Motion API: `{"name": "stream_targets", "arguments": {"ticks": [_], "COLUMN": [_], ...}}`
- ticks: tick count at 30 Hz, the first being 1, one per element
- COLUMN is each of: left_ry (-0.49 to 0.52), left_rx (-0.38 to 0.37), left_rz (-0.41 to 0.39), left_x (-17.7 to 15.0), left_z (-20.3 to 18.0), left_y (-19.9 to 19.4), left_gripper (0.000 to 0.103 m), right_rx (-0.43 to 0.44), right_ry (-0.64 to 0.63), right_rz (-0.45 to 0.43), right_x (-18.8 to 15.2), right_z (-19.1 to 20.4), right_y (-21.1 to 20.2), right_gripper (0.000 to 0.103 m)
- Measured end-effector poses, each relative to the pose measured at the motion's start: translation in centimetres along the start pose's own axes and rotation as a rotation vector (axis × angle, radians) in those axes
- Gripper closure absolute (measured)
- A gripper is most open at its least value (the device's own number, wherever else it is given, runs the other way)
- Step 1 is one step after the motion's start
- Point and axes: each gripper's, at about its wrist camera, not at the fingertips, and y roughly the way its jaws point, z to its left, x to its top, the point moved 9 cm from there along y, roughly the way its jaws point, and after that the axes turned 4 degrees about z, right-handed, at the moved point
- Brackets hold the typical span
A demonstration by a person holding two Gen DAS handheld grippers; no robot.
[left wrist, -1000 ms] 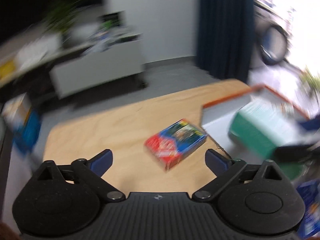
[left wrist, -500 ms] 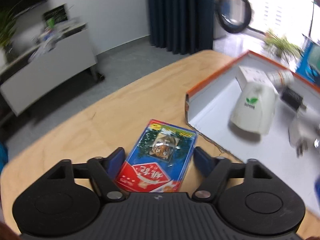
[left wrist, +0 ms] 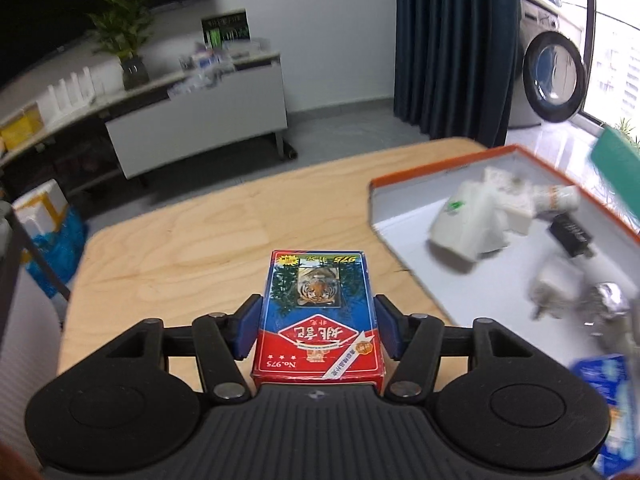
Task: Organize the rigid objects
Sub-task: 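Grasp the white-green bandage box with the right gripper while the left grasps the red tiger-print box, then carry the bandage box and red box over the white box with both grippers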
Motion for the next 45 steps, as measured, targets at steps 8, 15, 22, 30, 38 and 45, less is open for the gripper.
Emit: {"name": "stream_targets", "arguments": {"ticks": [8, 15, 22, 30, 38, 45], "left_ry": [-0.108, -0.157, -0.167, -0.175, -0.181, -0.189], "left_rx": [-0.011, -0.035, -0.055, -0.059, -0.055, -0.057], "left_rz": [-0.054, -0.073, -0.075, -0.084, -0.078, -0.066], "left_x": [0.2, 1.6, 2.6, 3.1, 2.8, 2.4], "left_z": [-3.3, -8.1, -11.4, -12.8, -13.4, -13.5], "left_y": [-6.0, -8.1, -8.8, -8.7, -8.7, -8.5], "left_gripper": [0.043, 0.043, 0.043, 0.043, 0.043, 0.043], "right_rx": [-0.015, -0.06, -0.072, -0.083, -0.087, -0.095], "right_ry": [0.007, 0.02, 0.016, 0.024, 0.022, 0.017], "right_rz": [-0.015, -0.036, -0.065, -0.077, -0.074, -0.063], "right_x": [-0.8, -1.2, -0.9, -1.0, -0.9, -1.0], "right_z": [-0.6, -2.2, -2.9, -3.7, -4.1, -4.5], "right_y": [-2.9, -5.4, -7.1, -7.9, -7.8, -7.5], "right_gripper": [0.019, 0.019, 0.019, 0.019, 0.019, 0.019]}}
